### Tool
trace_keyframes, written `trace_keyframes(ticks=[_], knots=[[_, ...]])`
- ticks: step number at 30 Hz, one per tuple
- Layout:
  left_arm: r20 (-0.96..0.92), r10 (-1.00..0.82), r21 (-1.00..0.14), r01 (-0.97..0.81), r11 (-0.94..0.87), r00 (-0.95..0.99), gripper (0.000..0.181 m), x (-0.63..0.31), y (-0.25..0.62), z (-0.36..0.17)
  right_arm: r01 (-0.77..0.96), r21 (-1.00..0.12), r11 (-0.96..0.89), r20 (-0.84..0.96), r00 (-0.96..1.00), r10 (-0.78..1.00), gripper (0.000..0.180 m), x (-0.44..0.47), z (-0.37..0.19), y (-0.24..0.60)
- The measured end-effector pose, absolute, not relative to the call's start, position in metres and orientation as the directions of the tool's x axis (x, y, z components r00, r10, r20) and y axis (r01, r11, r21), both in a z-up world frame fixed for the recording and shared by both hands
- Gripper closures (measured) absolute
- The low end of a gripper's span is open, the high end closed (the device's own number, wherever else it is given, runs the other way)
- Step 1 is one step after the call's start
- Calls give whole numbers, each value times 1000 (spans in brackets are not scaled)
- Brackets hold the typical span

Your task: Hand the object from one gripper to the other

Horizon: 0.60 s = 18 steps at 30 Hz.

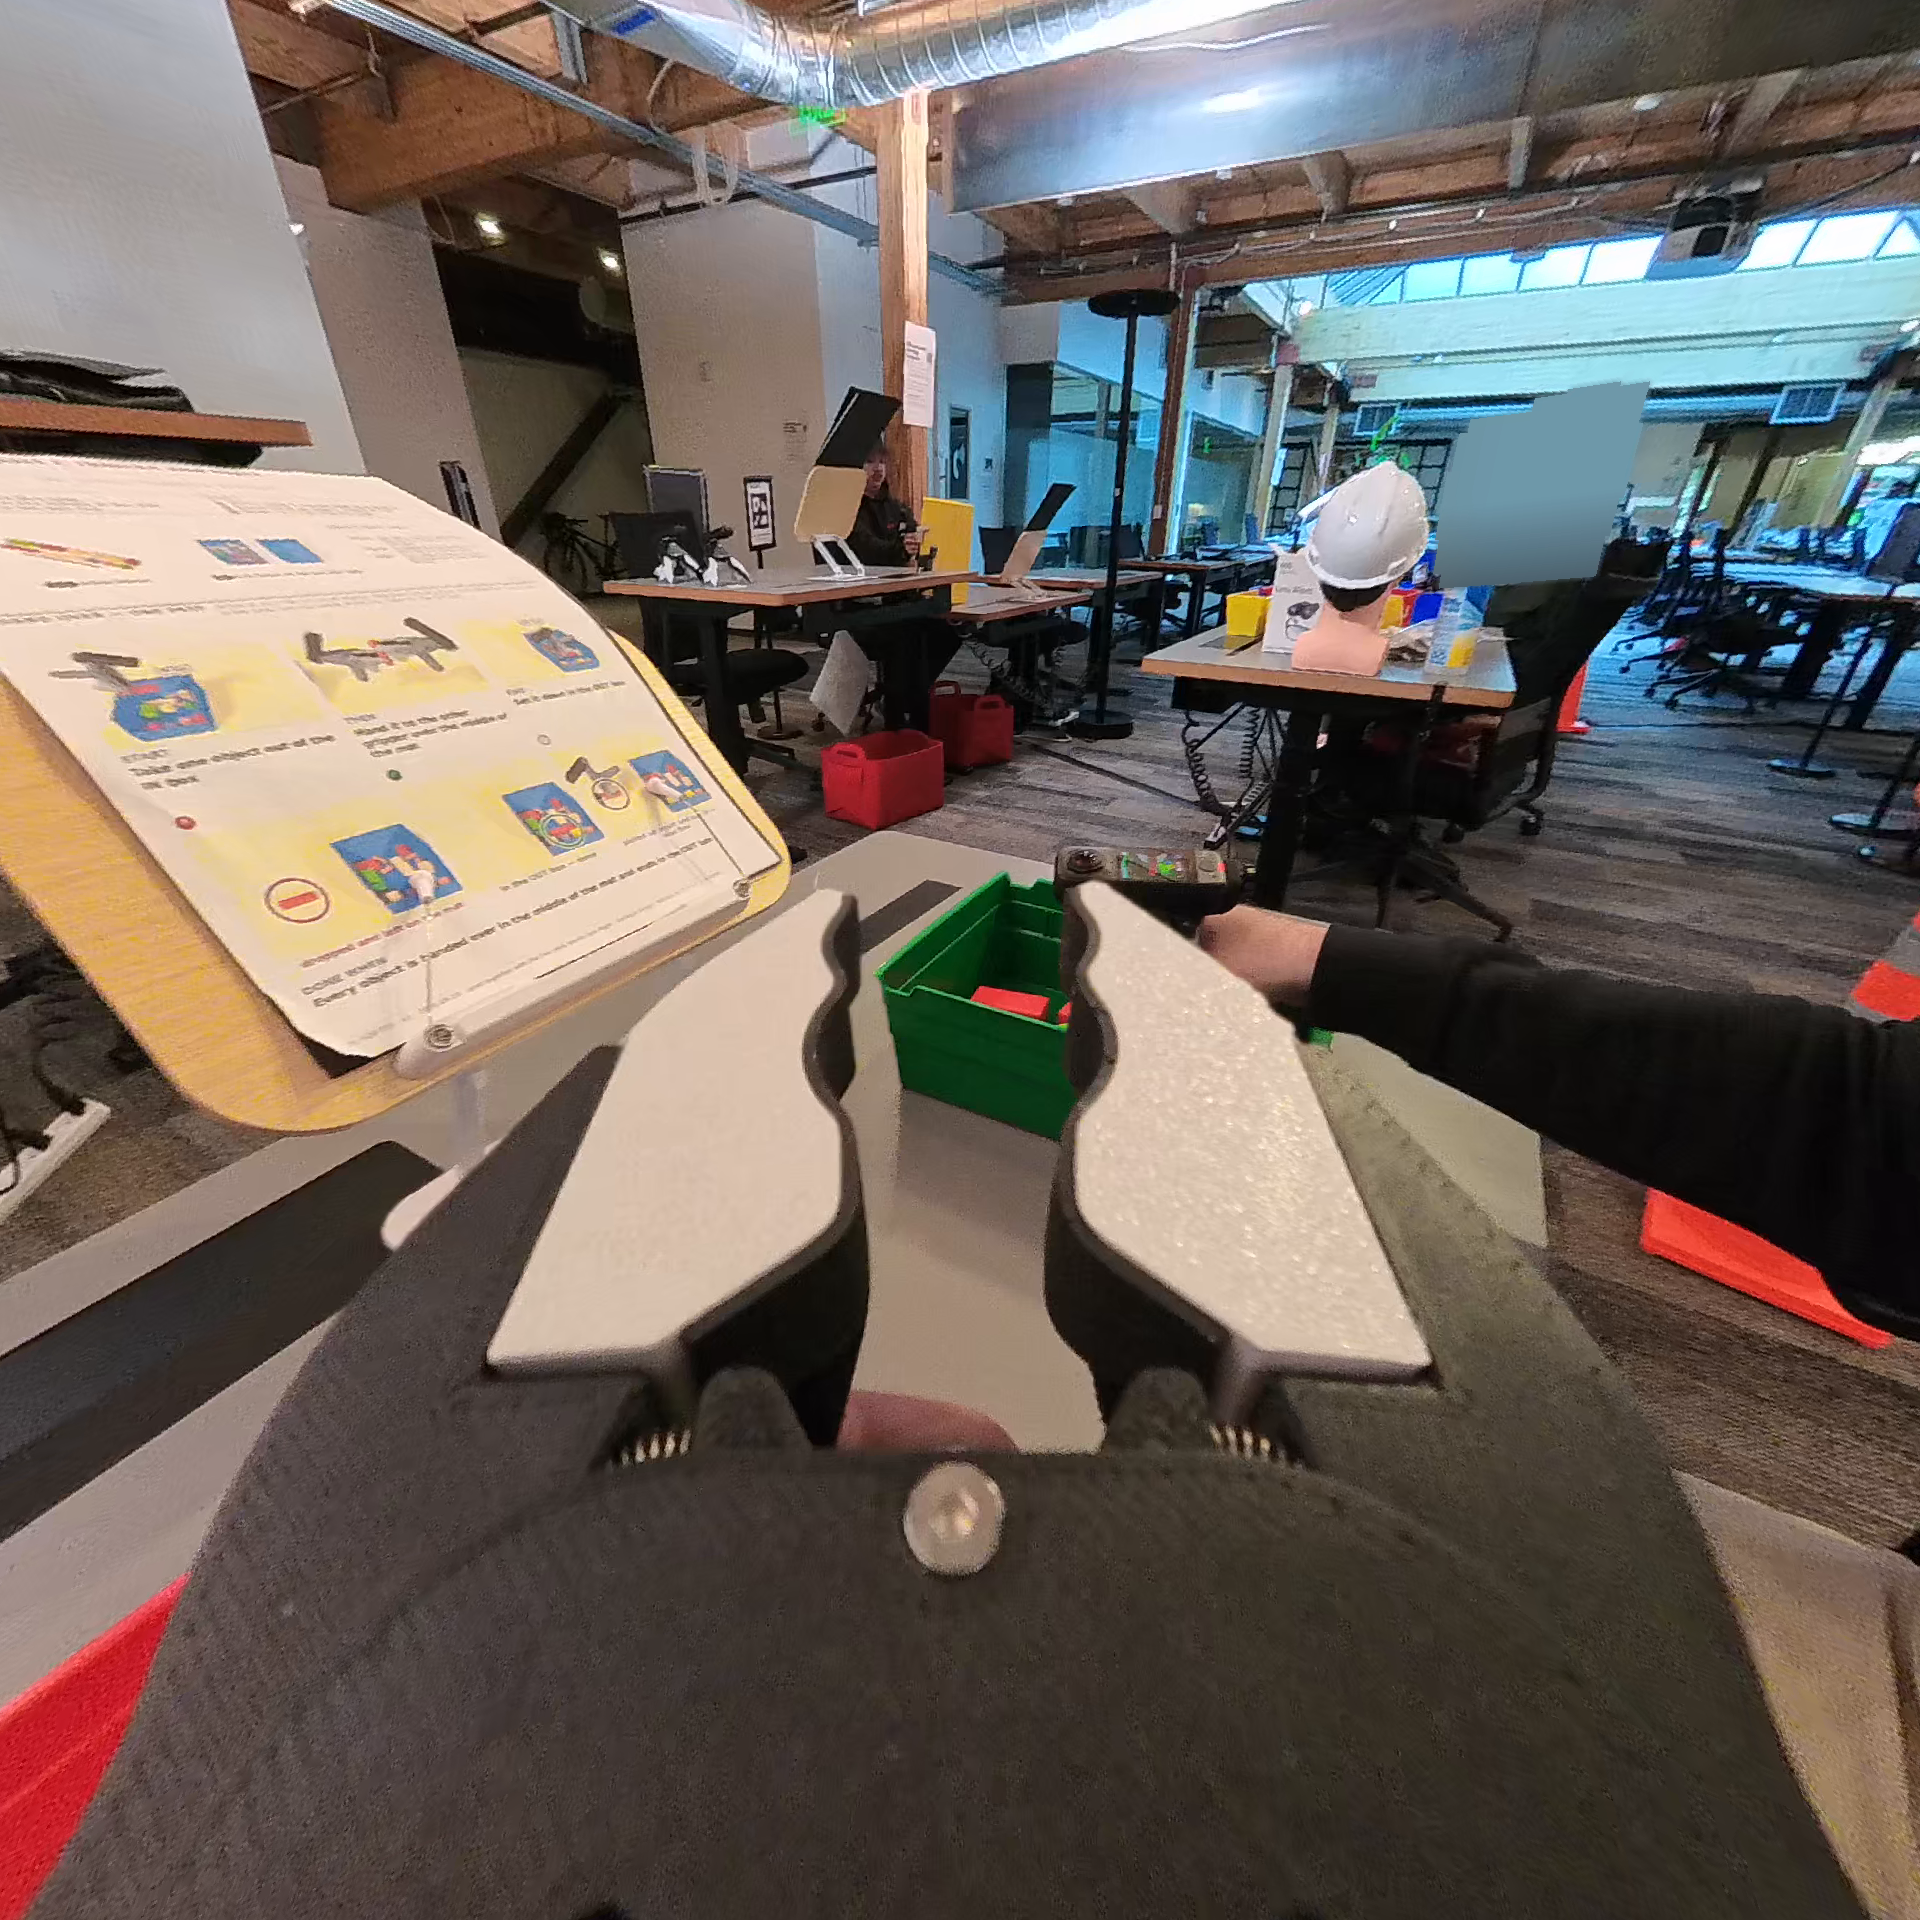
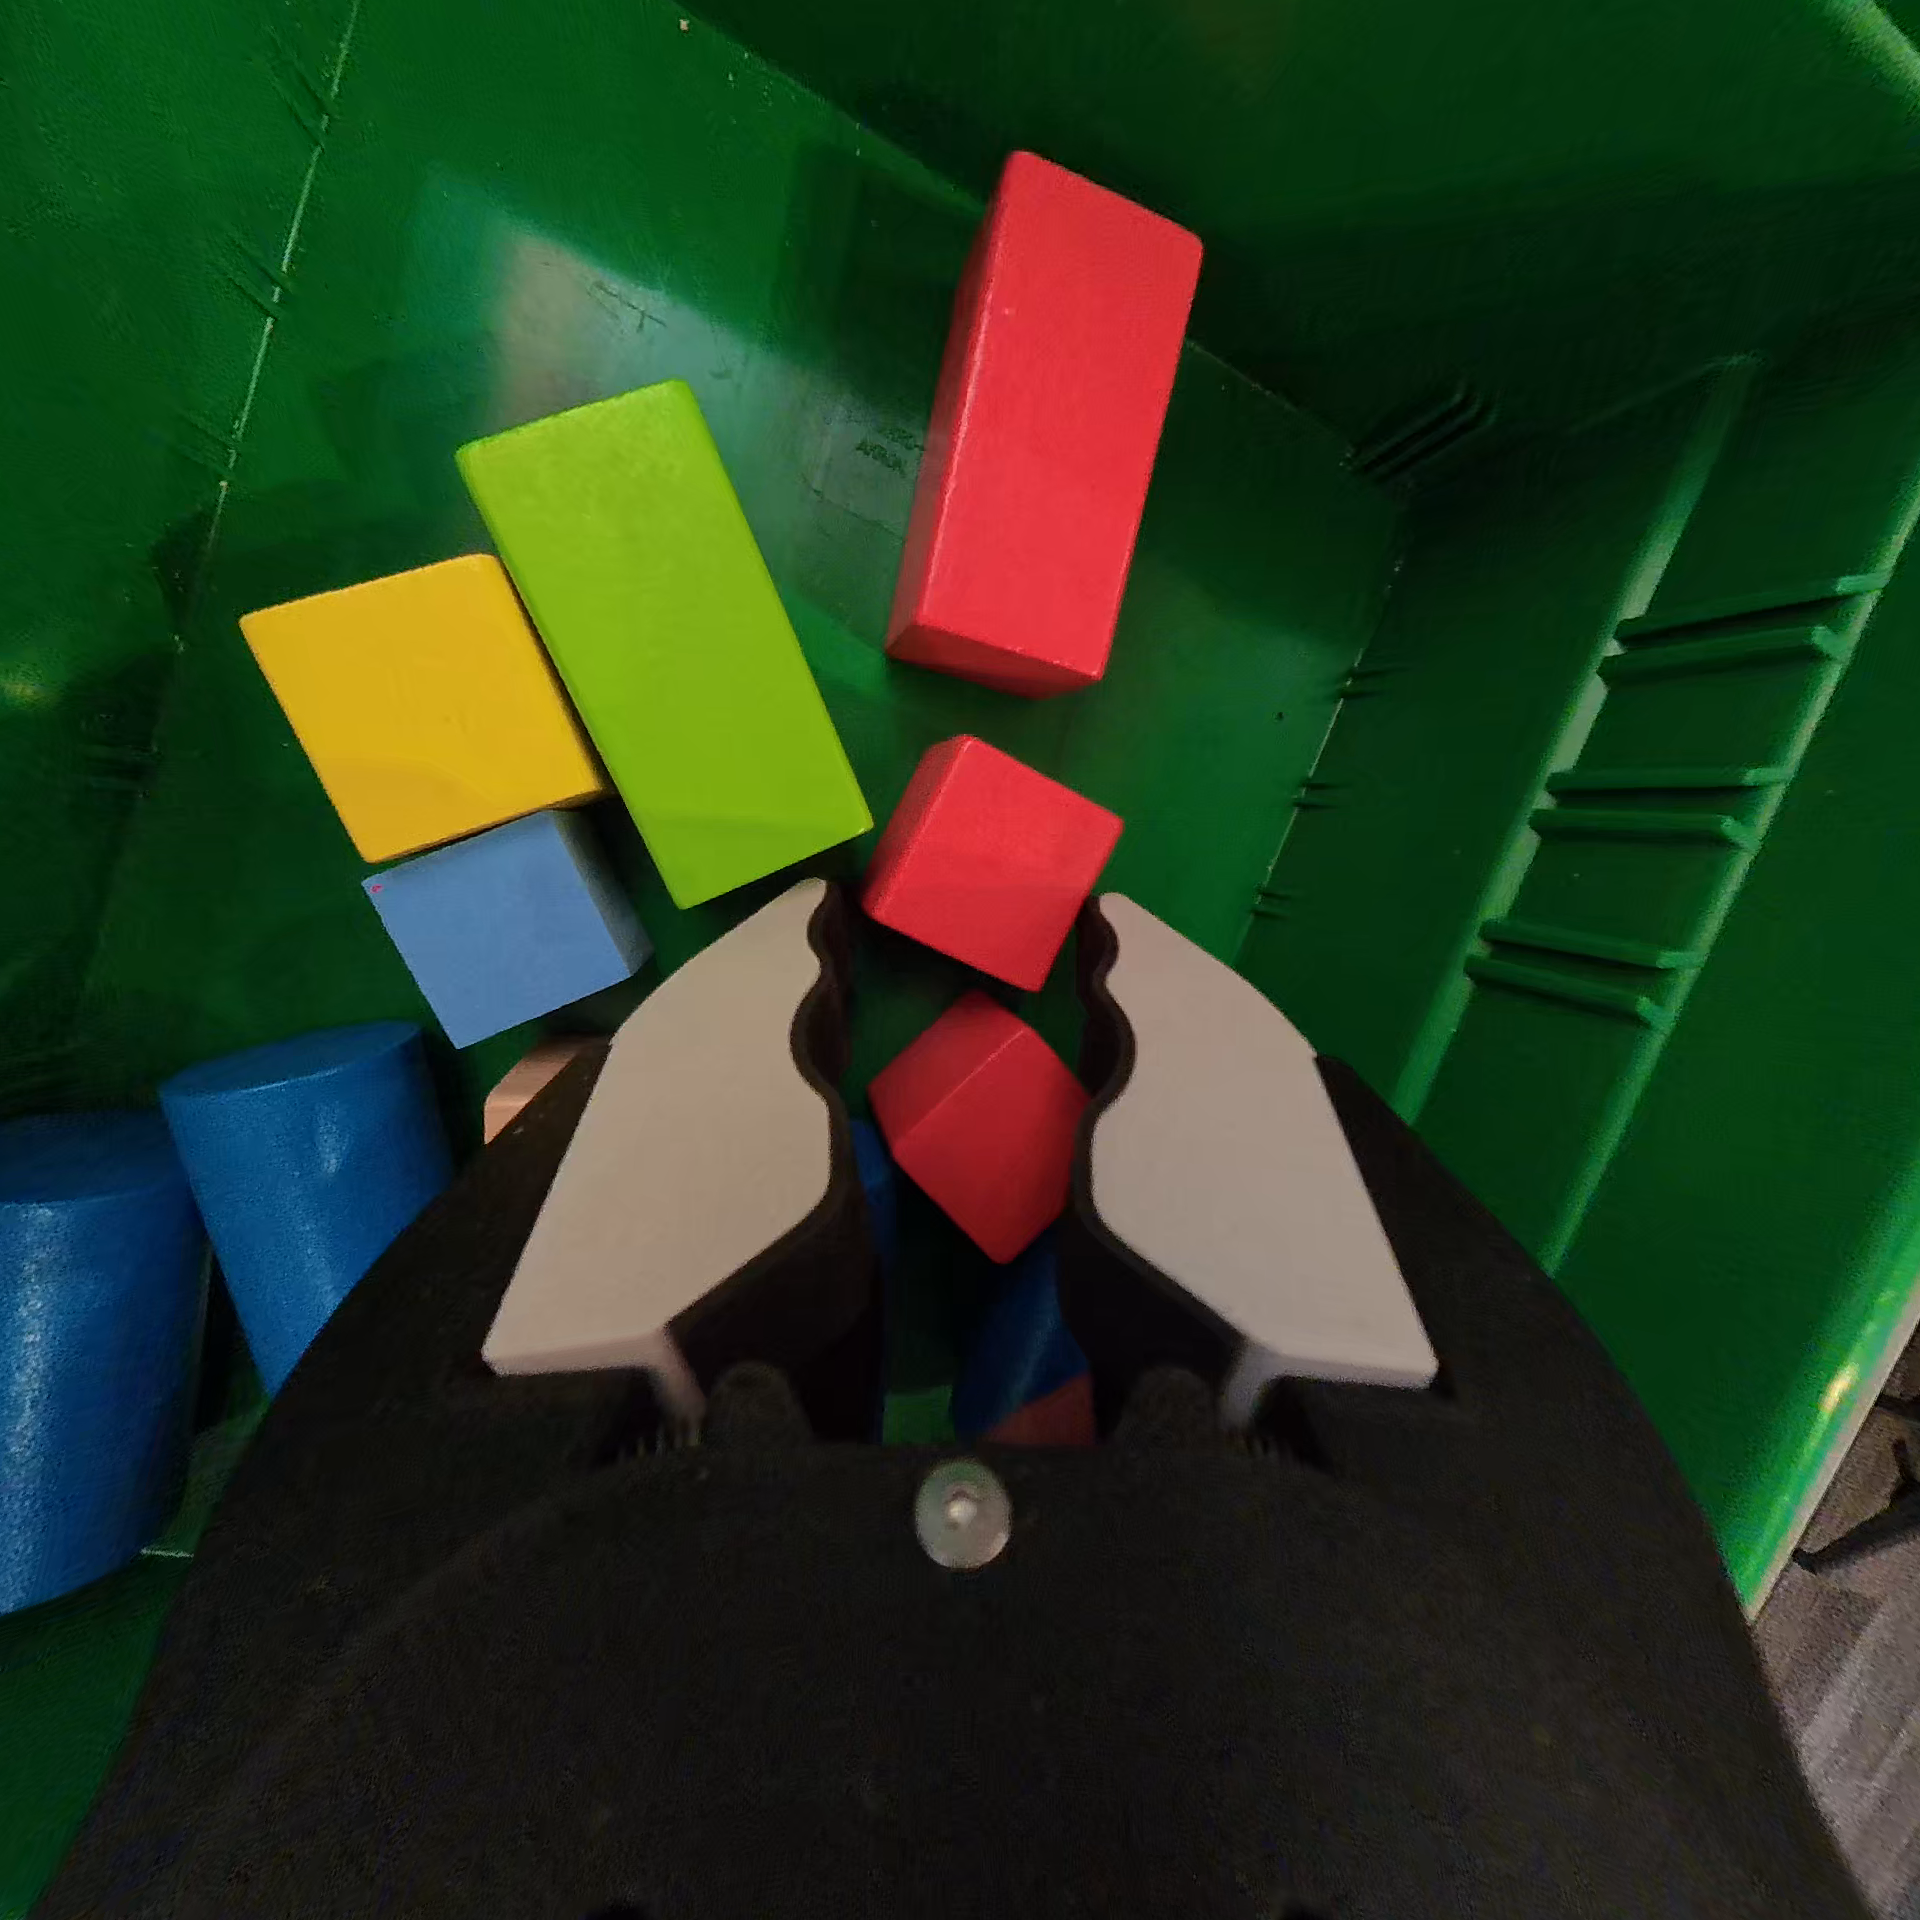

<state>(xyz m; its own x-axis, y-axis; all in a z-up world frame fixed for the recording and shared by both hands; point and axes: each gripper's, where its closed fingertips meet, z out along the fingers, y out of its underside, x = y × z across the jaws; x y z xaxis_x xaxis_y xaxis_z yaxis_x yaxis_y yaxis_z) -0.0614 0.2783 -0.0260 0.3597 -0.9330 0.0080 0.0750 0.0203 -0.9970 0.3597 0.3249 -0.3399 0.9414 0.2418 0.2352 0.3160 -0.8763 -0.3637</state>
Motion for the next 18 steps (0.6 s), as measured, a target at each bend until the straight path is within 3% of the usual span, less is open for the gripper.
trace_keyframes(ticks=[5,7,12,18], knots=[[-117,-840,-990,-134,53,530,141,-87,312,-50,337,-372,-865,279,929,242,127,359,-323,326],[-137,-783,-964,-263,-35,607,138,-108,335,-75,347,-397,-850,293,925,241,127,356,-310,328],[-433,-511,-793,-583,-176,743,131,-191,397,-141,383,-451,-806,314,913,259,127,338,-279,333],[-452,-516,-652,-664,-366,728,127,-219,429,-229,420,-505,-754,296,905,306,127,311,-256,335]])
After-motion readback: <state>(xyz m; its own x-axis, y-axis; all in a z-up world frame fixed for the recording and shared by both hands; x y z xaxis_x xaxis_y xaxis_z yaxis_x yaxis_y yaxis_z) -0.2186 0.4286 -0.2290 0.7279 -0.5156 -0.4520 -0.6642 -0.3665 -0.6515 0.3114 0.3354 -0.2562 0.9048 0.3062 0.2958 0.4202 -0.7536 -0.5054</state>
